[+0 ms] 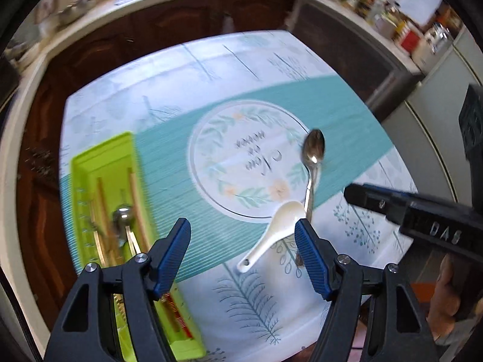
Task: Organize utensils
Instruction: 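Move both grippers to the white ceramic spoon and large silver spoon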
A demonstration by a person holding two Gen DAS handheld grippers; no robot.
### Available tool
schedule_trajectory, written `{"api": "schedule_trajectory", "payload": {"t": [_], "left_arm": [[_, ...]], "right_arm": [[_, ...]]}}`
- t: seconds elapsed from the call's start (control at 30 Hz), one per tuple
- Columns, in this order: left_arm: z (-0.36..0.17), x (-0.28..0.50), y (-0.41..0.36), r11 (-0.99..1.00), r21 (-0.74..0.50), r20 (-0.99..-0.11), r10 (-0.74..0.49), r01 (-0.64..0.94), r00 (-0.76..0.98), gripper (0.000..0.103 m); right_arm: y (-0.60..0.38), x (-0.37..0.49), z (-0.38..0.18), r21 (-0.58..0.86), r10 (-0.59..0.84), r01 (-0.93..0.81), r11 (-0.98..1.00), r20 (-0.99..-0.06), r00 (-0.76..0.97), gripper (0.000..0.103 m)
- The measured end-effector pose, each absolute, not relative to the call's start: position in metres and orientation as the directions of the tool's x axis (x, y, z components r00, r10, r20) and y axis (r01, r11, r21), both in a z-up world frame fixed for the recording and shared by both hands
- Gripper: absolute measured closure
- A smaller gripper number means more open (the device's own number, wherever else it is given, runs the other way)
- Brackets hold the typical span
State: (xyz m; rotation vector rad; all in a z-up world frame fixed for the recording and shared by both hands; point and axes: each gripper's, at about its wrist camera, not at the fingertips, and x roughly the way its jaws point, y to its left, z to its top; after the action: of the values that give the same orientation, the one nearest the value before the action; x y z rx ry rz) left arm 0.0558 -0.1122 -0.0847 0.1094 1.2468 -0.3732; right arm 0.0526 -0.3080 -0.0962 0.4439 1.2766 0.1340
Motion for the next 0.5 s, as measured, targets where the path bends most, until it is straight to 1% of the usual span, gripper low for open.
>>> {"api": "schedule_trajectory", "payload": {"t": [0.23, 0.33, 0.4, 0.47, 0.5], "left_arm": [[-0.136, 0.069, -0.145, 0.882, -0.134, -0.963, -0.223, 0.451, 0.150, 0.034], [-0.153, 0.076, -0.151, 0.865, -0.152, -0.969, -0.226, 0.478, 0.101, 0.034], [-0.163, 0.080, -0.154, 0.863, -0.138, -0.975, -0.205, 0.486, 0.086, 0.034], [-0.173, 0.084, -0.156, 0.860, -0.126, -0.980, -0.184, 0.495, 0.070, 0.035], [-0.177, 0.084, -0.157, 0.859, -0.124, -0.982, -0.178, 0.497, 0.062, 0.039]], "right_arm": [[-0.346, 0.056, -0.127, 0.383, 0.323, 0.214, 0.899, -0.907, 0.269, 0.076], [-0.354, 0.057, -0.138, 0.378, 0.320, 0.226, 0.898, -0.913, 0.254, 0.076], [-0.356, 0.059, -0.146, 0.378, 0.322, 0.234, 0.896, -0.915, 0.244, 0.076], [-0.358, 0.061, -0.152, 0.381, 0.327, 0.236, 0.894, -0.915, 0.237, 0.076], [-0.357, 0.062, -0.155, 0.380, 0.327, 0.236, 0.894, -0.915, 0.235, 0.076]]}}
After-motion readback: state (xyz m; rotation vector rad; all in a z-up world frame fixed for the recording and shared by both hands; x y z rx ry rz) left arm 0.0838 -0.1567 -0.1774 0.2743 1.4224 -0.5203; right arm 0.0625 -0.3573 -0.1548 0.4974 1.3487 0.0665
